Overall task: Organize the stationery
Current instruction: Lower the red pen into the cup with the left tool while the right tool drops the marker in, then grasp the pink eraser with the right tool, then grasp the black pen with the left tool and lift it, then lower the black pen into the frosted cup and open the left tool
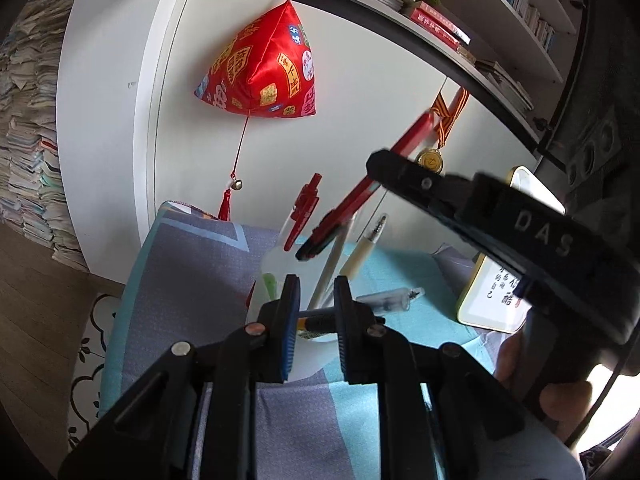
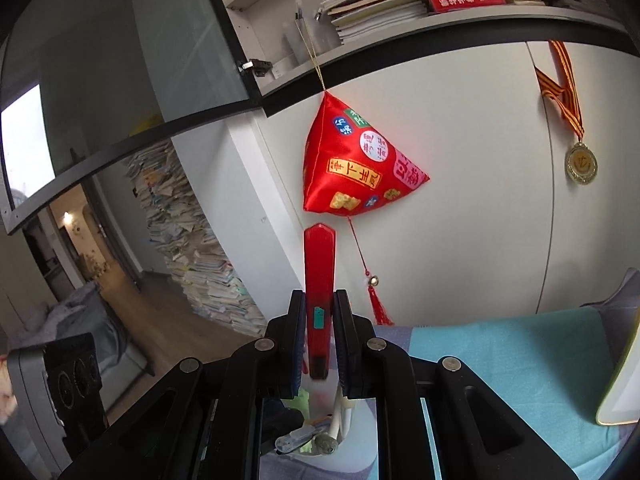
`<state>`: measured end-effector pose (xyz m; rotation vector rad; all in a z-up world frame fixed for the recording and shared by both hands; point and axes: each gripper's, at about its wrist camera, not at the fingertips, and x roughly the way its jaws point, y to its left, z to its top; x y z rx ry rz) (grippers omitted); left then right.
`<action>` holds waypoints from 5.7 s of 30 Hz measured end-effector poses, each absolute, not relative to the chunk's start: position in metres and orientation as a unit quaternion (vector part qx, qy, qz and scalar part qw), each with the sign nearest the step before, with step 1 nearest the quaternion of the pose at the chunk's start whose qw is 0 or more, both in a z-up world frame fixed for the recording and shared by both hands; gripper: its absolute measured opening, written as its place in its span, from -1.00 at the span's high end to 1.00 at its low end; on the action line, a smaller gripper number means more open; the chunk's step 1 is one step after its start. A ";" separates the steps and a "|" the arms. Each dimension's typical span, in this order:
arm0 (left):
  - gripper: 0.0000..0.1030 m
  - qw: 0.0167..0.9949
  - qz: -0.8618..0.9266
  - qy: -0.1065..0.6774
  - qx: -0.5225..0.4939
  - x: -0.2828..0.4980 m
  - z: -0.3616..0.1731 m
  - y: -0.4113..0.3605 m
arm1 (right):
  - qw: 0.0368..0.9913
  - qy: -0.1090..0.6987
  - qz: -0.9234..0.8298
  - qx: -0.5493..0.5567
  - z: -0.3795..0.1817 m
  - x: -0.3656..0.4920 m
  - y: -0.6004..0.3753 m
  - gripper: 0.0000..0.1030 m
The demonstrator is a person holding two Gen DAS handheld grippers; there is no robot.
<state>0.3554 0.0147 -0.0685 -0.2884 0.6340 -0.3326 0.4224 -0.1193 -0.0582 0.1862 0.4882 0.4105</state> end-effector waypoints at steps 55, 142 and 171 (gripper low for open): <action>-0.50 0.899 -0.214 0.382 -0.026 0.202 -0.105 -0.057 | 0.889 0.456 0.047 0.005 -0.167 0.171 -0.167 0.46; 0.75 0.901 -0.244 0.338 0.118 0.210 -0.024 -0.045 | 0.902 0.360 0.054 0.231 -0.121 0.083 -0.258 0.76; 0.74 0.787 -0.159 0.514 0.303 0.336 -0.005 -0.022 | 0.916 0.310 0.066 0.245 -0.103 0.081 -0.243 0.76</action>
